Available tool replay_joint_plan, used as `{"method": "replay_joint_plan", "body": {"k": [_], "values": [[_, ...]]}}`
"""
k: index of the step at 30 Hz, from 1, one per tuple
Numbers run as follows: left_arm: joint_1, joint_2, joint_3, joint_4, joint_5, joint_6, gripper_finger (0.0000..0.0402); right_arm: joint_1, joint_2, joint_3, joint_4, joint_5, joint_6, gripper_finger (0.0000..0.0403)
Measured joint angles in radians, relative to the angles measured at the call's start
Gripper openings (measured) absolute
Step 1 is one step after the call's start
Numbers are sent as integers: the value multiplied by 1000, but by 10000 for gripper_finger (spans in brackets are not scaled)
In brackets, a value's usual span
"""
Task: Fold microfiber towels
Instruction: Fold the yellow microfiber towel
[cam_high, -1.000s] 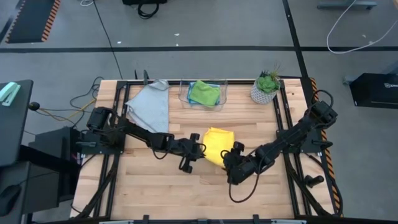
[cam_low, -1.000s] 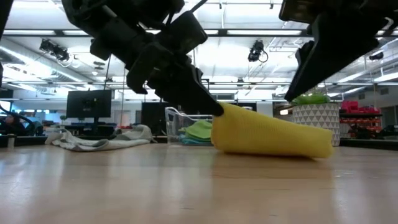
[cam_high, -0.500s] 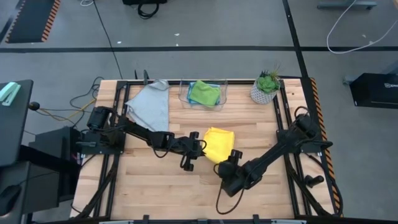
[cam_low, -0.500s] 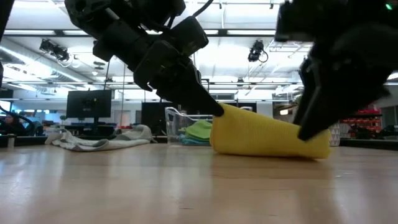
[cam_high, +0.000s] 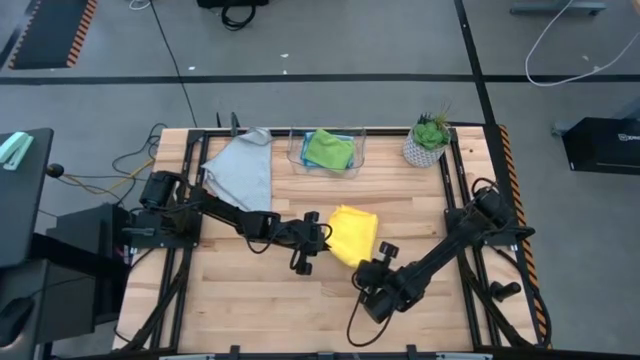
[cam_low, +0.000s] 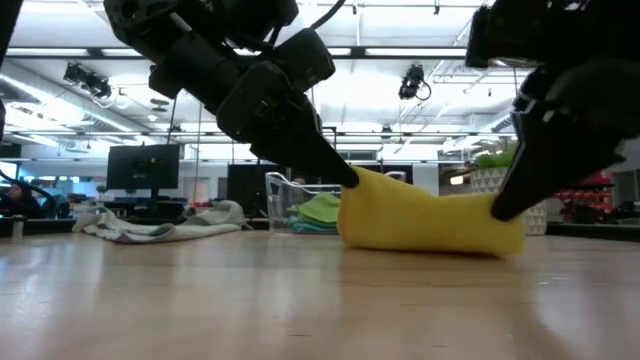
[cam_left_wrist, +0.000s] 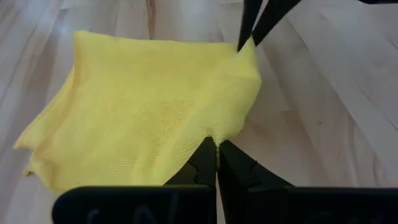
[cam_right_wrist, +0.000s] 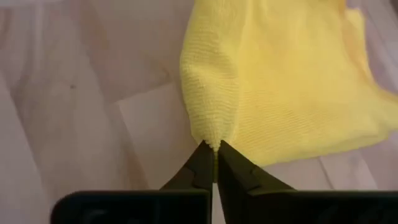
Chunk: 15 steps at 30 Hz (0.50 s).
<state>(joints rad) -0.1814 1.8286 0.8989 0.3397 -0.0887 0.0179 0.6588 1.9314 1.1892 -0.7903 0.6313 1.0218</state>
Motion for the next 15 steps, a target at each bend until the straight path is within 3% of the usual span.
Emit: {"method": "replay_joint_plan", "body": {"k": [6,12,15], "values": [[-8,-23,-2,-22,-3,-37,7,8,-78,0,-62,6,58,23],[1,-71,-1,-57,-147,-58,7,-10,-172,0,-100,26,43,7],[37,-71,-1,-60,-161,-86,7,-48,-204,0,-113,27,14,11]]}}
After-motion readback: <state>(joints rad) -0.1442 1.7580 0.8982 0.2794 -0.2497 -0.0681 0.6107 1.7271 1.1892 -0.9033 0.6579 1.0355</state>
